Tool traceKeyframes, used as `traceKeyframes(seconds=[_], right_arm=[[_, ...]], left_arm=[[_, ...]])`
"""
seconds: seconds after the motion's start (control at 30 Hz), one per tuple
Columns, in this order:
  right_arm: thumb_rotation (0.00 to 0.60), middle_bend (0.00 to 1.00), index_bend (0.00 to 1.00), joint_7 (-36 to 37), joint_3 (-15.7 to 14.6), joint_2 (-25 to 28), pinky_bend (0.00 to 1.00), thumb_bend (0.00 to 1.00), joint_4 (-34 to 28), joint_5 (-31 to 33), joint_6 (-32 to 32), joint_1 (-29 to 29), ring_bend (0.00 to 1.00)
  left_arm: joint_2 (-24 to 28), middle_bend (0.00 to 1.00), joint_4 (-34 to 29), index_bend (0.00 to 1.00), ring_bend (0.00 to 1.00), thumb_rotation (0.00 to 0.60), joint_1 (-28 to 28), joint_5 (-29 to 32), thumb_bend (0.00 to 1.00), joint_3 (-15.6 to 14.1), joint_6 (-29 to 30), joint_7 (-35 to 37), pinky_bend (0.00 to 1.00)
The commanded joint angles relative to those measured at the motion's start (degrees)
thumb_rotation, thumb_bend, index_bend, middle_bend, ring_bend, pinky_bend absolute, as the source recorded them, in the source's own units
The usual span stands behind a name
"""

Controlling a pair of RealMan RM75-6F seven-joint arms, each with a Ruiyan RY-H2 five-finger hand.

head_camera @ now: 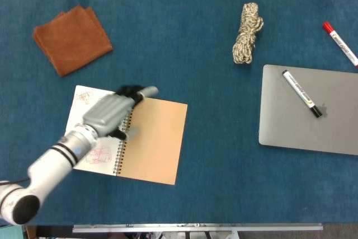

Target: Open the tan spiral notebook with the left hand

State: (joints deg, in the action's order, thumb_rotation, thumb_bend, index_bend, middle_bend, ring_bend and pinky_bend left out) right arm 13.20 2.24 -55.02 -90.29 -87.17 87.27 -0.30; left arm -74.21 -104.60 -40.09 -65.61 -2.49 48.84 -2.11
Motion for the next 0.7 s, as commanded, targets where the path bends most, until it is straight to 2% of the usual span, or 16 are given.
traceKeyframes(seconds=[0.03,0.23,0.37,0.57,0.7], right_arm=[[0.6,0.32,0.32,-1.1,0.0,0.0,0.29,0.12,-0.3,0.3,-0.8,0.4,0.21],[0.6,0.32,0.32,-5.9,0.8,0.8,0.29,0.13,-2.7,2.9,-2.6,1.1,0.21],[0.6,0.31,0.32,-8.2,1.4,1.8,0.29,0.13,-5.0,4.8,-3.0,1.1,0.21],[0.6,0.29,0.29,-11.3,1.7,2.7,0.29,0.13,-7.6,6.5,-2.6,0.7,0.19],[0.6,0.29,0.29,-11.4,2.0,2.6,0.29,0.13,-8.4,6.3,-1.6,0.4,0.19]], left_arm=[[4.3,0.08,-1.1,0.0,0.0,0.6,2.4,-1.7,0.2,0.6,4.1,0.3,0.0],[5.4,0.06,1.6,0.01,0.0,0.6,8.4,-7.8,0.2,-0.1,15.8,-2.7,0.0],[5.3,0.06,3.4,0.05,0.0,0.6,12.5,-11.1,0.2,-0.4,22.3,-1.5,0.0],[6.3,0.05,6.9,0.08,0.0,0.6,17.5,-13.3,0.2,-0.1,29.3,0.0,0.0],[6.9,0.05,6.8,0.08,0.0,0.6,20.8,-13.7,0.2,-0.2,33.1,0.4,0.0]])
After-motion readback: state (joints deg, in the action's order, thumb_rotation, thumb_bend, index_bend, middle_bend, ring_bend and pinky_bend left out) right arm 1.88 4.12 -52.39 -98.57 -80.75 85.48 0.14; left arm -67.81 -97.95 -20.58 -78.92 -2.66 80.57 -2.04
